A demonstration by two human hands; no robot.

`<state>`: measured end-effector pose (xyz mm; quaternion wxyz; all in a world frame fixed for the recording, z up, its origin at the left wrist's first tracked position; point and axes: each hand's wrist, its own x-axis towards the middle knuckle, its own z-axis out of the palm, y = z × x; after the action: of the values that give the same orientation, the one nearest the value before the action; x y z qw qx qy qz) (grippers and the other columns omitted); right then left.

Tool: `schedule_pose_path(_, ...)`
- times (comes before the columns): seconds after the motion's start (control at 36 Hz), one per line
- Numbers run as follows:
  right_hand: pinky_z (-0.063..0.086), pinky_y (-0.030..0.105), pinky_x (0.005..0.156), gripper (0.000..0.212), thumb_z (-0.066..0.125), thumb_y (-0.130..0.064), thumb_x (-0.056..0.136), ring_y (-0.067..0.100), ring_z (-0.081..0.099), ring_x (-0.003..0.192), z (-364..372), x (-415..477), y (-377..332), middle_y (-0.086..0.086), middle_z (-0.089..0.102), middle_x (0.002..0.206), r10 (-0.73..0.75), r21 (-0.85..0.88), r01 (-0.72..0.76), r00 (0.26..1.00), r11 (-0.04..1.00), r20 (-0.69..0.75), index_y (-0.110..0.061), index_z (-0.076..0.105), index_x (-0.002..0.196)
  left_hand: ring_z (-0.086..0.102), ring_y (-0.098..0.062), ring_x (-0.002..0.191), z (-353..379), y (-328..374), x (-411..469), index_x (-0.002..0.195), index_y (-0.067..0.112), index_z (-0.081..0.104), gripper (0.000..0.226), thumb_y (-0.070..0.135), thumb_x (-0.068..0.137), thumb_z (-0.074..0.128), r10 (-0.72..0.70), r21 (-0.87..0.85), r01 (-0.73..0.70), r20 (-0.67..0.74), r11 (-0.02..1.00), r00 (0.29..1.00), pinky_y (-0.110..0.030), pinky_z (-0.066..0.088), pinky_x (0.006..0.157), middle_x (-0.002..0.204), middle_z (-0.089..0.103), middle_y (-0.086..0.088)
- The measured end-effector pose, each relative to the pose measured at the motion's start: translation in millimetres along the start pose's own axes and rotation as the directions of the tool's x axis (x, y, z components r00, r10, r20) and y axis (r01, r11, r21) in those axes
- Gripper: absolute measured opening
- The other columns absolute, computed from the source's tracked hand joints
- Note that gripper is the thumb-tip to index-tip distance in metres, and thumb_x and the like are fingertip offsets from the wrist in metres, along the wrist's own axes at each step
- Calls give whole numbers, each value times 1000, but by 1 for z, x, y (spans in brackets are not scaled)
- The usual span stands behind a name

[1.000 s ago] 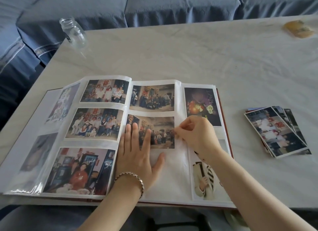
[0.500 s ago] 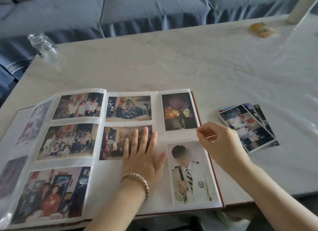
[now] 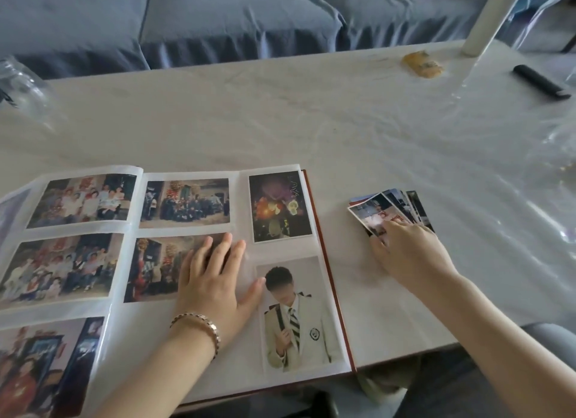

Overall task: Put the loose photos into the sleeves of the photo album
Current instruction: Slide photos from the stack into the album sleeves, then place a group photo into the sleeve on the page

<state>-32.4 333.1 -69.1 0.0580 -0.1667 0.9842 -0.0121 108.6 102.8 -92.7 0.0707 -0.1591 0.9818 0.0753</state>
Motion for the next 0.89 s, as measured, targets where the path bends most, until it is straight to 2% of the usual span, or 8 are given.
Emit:
schedule_pose_path(0.17,33,27,67,27,43,-31,95,29,56,98,0,1,9,5,64,109,19,115,-25,998,993,58,-14,63,101,1,-22,144,-6,4,-1,148,30,15,100,71,60,-10,-33,-18,33,31,999,999,-37,-2,115,157,8,6)
schedule_pose_path(0.28,33,28,65,31,36,-28,98,32,54,89,-1,-2,6,9,63,99,30,103,-34,998,994,46,-10,60,92,-5,-20,143,-11,7,-2,148,32,8,87,75,72,1,-50,9,50,59,999,997,-36,-4,115,156,0,9)
schedule_pose_path(0.44,27,26,59,14,57,8,79,31,59,72,-3,-11,0,10,67,80,31,121,3,958,993,-284,-4,63,85,36,-14,129,-18,6,3,130,17,51,40,30,91,53,-18,-333,-27,-133,942,991,-23,26,107,139,44,1)
schedule_pose_path(0.56,41,26,79,25,47,-7,85,24,70,78,-13,-22,-15,11,73,83,-202,125,384,703,915,-681,1,72,85,59,-1,88,-37,20,3,107,21,62,30,43,86,58,-112,-716,4,-104,698,988,-9,45,72,104,63,10)
schedule_pose_path(0.67,37,32,100,26,50,-10,84,11,59,101,-18,-35,-40,4,69,103,-479,62,669,590,741,-650,-6,71,99,70,-26,77,-60,37,2,99,7,65,52,50,74,52,-46,-940,341,341,-9,939,-29,57,56,90,73,-13)
schedule_pose_path(0.69,36,34,102,27,50,-10,83,12,60,104,-17,-38,-45,4,69,106,-544,48,715,572,697,-614,-7,71,100,70,-30,76,-63,38,1,98,5,67,48,45,76,54,-23,-919,387,390,-74,921,-29,56,54,89,72,-16)
schedule_pose_path(0.78,30,38,108,29,50,-20,84,12,57,115,-9,-42,-53,0,67,114,-667,59,785,561,616,-490,-14,71,103,69,-21,65,-66,35,-1,88,8,68,13,17,88,59,-164,-935,353,342,38,925,-26,54,47,83,71,-15)
schedule_pose_path(0.89,31,37,110,42,42,-50,91,8,41,128,-5,-45,-58,-8,52,131,-496,416,628,777,658,-388,-24,61,119,70,-18,72,-58,18,2,90,14,64,10,9,91,55,-255,-933,261,196,249,947,-40,59,64,85,71,-7)
